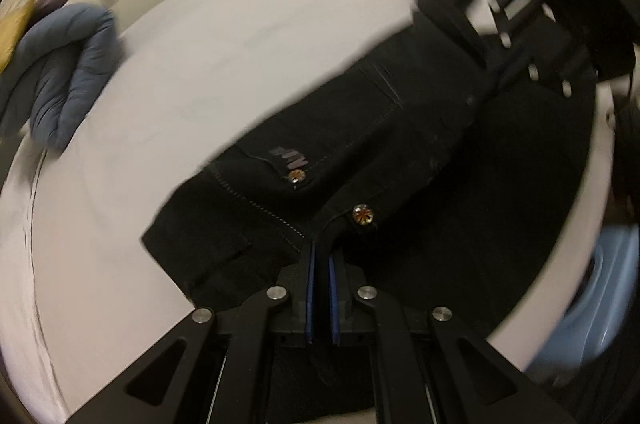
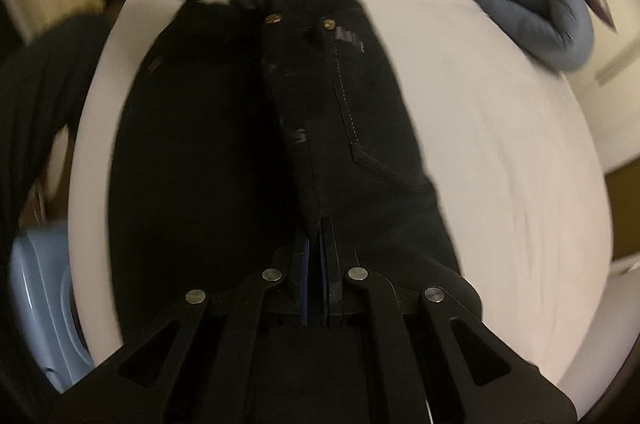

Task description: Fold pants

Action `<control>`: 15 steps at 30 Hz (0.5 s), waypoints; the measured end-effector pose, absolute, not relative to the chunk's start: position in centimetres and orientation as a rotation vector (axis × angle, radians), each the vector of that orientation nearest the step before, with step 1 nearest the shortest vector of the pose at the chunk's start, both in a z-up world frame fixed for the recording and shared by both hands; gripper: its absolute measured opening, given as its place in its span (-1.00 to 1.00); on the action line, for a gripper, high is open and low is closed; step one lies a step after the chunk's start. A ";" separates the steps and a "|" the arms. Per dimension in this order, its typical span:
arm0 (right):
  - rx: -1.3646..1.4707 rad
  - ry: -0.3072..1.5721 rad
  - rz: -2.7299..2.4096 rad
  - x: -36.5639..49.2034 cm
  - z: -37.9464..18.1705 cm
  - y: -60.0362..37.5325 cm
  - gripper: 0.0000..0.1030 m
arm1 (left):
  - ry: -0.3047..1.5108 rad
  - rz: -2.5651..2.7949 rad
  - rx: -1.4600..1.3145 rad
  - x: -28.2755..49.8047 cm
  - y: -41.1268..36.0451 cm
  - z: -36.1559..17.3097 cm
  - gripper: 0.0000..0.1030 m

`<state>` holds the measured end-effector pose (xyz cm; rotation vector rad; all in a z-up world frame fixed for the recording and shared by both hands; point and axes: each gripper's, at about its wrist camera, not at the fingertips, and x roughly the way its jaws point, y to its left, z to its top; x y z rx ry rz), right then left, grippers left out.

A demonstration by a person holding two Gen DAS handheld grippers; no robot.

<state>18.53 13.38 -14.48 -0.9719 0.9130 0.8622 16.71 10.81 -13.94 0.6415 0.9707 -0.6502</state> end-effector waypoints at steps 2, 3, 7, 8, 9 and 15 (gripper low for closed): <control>-1.022 0.901 0.851 16.1 -15.5 14.7 -0.94 | 0.989 -0.664 0.684 14.9 10.5 -15.1 -0.89; -1.052 0.894 0.840 14.8 -16.0 15.4 -0.94 | 0.993 -0.668 0.693 14.3 10.5 -15.4 -0.89; -1.133 0.868 0.827 11.5 -17.1 17.6 -0.94 | 0.994 -0.681 0.715 12.1 10.7 -15.6 -0.89; -1.142 0.866 0.829 10.9 -17.3 17.9 -0.94 | 0.993 -0.683 0.727 11.7 10.8 -15.6 -0.89; -1.162 0.858 0.830 10.4 -17.6 17.6 -0.94 | 0.994 -0.685 0.736 11.4 10.9 -15.6 -0.89; -1.246 0.819 0.809 7.6 -19.4 19.5 -0.94 | 0.998 -0.691 0.784 9.6 11.0 -15.8 -0.89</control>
